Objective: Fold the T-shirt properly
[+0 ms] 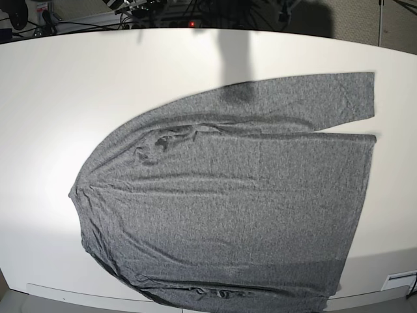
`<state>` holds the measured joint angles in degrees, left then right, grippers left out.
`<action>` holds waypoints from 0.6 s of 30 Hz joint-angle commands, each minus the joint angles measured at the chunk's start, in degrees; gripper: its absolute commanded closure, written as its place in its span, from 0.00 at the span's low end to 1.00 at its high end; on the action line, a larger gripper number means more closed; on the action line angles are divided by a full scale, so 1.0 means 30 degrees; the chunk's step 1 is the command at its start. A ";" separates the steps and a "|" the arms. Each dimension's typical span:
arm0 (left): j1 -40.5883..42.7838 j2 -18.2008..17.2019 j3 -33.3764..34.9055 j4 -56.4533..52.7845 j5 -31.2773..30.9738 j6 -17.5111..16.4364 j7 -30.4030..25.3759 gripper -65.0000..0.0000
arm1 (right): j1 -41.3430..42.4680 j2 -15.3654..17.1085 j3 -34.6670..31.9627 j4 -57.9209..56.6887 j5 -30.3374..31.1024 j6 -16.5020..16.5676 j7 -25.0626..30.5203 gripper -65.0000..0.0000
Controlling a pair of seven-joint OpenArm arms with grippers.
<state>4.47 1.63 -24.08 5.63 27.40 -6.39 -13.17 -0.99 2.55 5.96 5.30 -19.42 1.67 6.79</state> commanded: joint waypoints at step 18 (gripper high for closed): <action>0.0102 0.0036 -0.0036 0.0022 0.0073 -0.0087 -0.0481 0.69 | 0.0007 0.0058 -0.0007 0.0080 -0.0029 -0.0160 0.0255 0.70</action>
<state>4.47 1.61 -24.05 5.63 27.40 -6.39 -14.04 -0.97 2.55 5.96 5.32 -19.42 1.67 7.22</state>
